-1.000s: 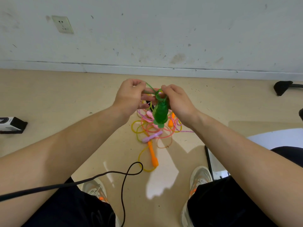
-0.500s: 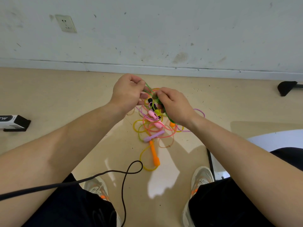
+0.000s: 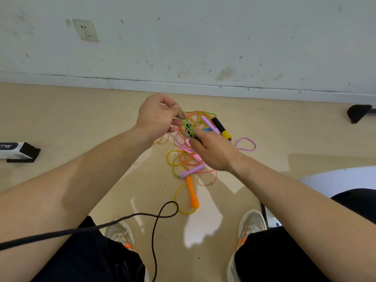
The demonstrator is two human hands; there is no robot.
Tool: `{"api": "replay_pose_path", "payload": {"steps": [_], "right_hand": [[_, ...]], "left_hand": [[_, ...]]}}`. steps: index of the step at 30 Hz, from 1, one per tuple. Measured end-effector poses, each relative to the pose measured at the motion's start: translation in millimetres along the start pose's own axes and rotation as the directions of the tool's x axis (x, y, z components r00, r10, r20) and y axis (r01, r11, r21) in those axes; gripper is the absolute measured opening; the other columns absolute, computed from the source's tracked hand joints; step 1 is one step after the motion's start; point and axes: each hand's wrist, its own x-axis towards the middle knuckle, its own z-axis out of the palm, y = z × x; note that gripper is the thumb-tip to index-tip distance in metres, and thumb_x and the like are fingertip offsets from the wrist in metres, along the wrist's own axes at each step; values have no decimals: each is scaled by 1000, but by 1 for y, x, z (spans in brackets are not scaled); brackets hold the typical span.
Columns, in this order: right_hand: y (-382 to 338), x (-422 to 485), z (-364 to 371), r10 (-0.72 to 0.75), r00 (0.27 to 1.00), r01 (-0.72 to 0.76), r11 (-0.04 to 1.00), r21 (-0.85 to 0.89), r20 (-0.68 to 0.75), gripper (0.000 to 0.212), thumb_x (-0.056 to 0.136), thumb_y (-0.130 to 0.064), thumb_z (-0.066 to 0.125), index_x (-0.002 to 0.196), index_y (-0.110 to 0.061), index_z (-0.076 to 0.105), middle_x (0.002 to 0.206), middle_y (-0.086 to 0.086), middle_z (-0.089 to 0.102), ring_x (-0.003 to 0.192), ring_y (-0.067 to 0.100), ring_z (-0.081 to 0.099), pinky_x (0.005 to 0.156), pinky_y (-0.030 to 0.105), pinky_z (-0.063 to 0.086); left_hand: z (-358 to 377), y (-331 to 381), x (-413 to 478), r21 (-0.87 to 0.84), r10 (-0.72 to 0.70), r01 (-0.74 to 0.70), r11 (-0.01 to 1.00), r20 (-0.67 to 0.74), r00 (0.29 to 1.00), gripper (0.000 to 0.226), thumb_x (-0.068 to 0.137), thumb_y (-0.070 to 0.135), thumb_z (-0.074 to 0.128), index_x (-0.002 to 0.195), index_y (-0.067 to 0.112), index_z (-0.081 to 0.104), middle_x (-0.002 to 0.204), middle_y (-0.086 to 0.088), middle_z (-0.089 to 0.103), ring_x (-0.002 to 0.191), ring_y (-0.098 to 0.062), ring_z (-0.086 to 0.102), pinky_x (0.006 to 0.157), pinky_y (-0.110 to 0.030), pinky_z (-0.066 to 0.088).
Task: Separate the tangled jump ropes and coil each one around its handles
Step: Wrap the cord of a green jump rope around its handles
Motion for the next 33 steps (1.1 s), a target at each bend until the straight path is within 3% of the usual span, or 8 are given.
{"api": "replay_pose_path", "payload": {"steps": [6,10,13,16,19,21,27,33], "right_hand": [[2,-1,0,29,999,-31,991,-131,-18,35,104,-43,30,76,-23,37,80,-1,49,78,22,48,54,33,28],[-1,-2,4,27,992,-46,987,-155,-124,38,105,-40,35,71,-22,33,78,2,46,73,23,44,57,34,30],[-2,0,6,69,995,-64,995,71,-68,41,103,-38,44,68,-16,39,64,2,44,62,23,43,57,40,35],[-7,0,-3,60,998,-55,972,227,-15,32,99,-39,54,81,-14,61,62,-5,53,72,22,56,68,38,45],[-11,1,-15,35,999,-34,942,333,4,25,97,-37,59,110,-19,71,98,-8,72,103,4,54,73,11,43],[-14,4,-23,23,999,0,889,458,-44,23,97,-28,60,117,-23,70,107,-9,71,99,-5,59,73,3,39],[-19,10,-39,44,983,53,862,504,-179,29,93,-35,60,87,-10,74,75,21,61,67,13,49,66,40,44],[-20,18,-55,167,970,8,702,712,-176,22,97,-13,64,76,-7,69,64,11,60,61,21,54,61,36,48]], "left_hand": [[-4,3,-1,-2,43,-43,999,-9,999,3,99,8,55,96,6,57,87,-14,75,62,-18,68,54,-28,53],[-1,-2,-2,71,210,-208,975,-15,978,4,96,10,60,93,7,59,80,-4,76,69,-15,72,61,-27,57],[5,-7,-3,100,286,-290,952,53,957,8,94,10,63,87,15,61,74,3,75,78,-21,72,76,-39,59],[7,-2,-4,23,244,-247,969,95,965,14,95,8,62,86,19,59,79,-6,75,77,-27,74,71,-43,61],[6,8,-4,-14,226,-227,974,129,965,11,96,7,61,89,15,59,80,-4,75,72,-26,74,64,-38,61],[6,12,-5,-4,226,-228,974,165,960,10,96,7,61,90,15,60,80,-3,75,70,-23,73,64,-35,61],[5,20,-1,-56,251,-246,968,122,960,6,93,8,66,91,13,67,84,-12,74,72,-29,72,64,-33,60],[8,21,7,-315,104,-68,947,99,990,30,86,1,73,114,-2,63,88,-14,72,74,-16,70,76,-30,61]]}}
